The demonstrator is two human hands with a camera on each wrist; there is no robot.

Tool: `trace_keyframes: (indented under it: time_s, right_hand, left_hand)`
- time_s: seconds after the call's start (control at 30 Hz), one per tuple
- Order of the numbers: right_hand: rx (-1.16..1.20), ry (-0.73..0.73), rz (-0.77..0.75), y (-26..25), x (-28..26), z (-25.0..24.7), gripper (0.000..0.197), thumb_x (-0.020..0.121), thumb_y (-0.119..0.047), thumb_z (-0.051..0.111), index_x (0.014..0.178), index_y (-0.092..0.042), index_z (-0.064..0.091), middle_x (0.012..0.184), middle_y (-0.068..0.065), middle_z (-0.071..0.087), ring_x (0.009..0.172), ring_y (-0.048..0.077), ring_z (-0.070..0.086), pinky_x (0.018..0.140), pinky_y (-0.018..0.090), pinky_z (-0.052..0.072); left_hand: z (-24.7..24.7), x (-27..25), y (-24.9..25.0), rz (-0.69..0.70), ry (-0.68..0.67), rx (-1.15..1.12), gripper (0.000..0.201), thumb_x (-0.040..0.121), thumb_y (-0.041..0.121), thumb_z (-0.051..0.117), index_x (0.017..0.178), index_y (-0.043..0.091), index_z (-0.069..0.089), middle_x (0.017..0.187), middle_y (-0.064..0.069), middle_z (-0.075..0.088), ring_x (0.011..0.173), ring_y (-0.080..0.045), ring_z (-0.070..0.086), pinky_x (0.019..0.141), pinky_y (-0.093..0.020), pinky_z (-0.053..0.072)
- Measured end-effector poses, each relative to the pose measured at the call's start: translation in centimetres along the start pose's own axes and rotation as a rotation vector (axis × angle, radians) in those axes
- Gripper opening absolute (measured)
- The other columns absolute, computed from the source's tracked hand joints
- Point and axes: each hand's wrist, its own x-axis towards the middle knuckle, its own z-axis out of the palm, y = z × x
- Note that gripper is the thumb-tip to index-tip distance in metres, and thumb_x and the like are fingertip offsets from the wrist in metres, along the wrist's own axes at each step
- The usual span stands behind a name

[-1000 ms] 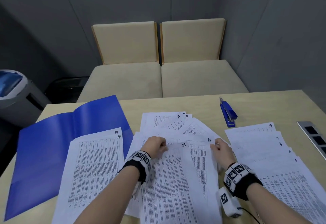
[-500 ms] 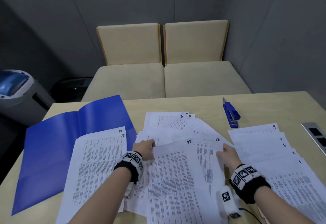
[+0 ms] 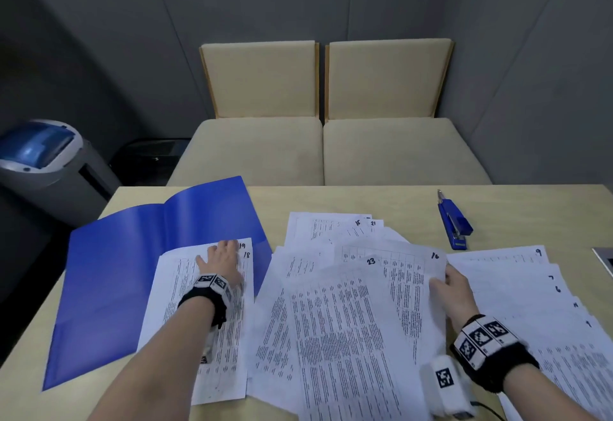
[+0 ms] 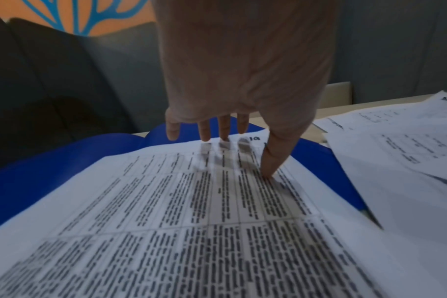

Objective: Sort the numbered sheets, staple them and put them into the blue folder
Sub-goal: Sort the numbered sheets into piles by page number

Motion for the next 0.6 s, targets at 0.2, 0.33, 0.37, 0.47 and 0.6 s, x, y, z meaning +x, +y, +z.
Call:
trace_keyframes:
  time_s: [0.2, 0.33, 0.37, 0.47, 0.6]
  right_hand:
    - [-0.014, 0.08, -0.008, -0.6, -1.3, 0.7, 0.008, 0.085, -0.006, 0.046, 0.088, -0.005, 0.054, 0.084, 0.012, 0.06, 0.08, 0.032, 0.058, 0.076, 0.038, 0.049]
    - [0.171, 0.339, -0.261, -5.7, -3.5, -0.7, 0.017, 0.092, -0.004, 0.047, 0.082, -0.016, 0.055, 0.077, 0.001, 0.053, 0.082, 0.021, 0.049, 0.073, 0.032, 0.039]
    - [0.255, 0.371, -0.337, -7.8, -4.3, -1.5, 0.025, 0.091, -0.001, 0.05, 0.08, -0.022, 0.057, 0.078, -0.006, 0.058, 0.084, 0.019, 0.053, 0.078, 0.032, 0.042]
    - [0.483, 0.395, -0.505, -13.4, -6.2, -3.3, 0.032, 0.09, 0.006, 0.051, 0.083, -0.025, 0.057, 0.076, -0.017, 0.066, 0.074, -0.005, 0.06, 0.071, 0.016, 0.048]
    - [0.453, 0.38, -0.499, -17.2, -5.4, -0.9, 0.015, 0.086, -0.005, 0.046, 0.098, -0.004, 0.055, 0.087, 0.014, 0.062, 0.069, 0.004, 0.053, 0.063, 0.02, 0.047]
  left_hand:
    - [0.4, 0.4, -1.0, 0.052, -0.042, 0.05, 0.043, 0.083, 0.012, 0.046, 0.125, 0.021, 0.039, 0.131, -0.004, 0.04, 0.121, -0.027, 0.04, 0.103, -0.049, 0.033]
    - [-0.5, 0.5, -1.4, 0.095, -0.008, -0.012, 0.047, 0.083, 0.02, 0.055, 0.127, 0.021, 0.039, 0.127, -0.005, 0.039, 0.119, -0.025, 0.041, 0.102, -0.046, 0.035]
    - [-0.8, 0.6, -1.8, 0.109, 0.001, -0.067, 0.049, 0.083, 0.023, 0.058, 0.129, 0.021, 0.039, 0.128, -0.006, 0.038, 0.119, -0.026, 0.041, 0.102, -0.046, 0.035]
    - [-2.5, 0.1, -2.6, 0.145, 0.103, -0.402, 0.043, 0.092, 0.032, 0.055, 0.131, 0.018, 0.046, 0.129, -0.009, 0.045, 0.12, -0.028, 0.044, 0.098, -0.044, 0.039]
    - [-6.0, -2.9, -2.9, 0.191, -0.042, -1.023, 0.044, 0.096, 0.052, 0.038, 0.118, 0.018, 0.055, 0.119, 0.001, 0.059, 0.116, -0.017, 0.053, 0.095, -0.032, 0.038]
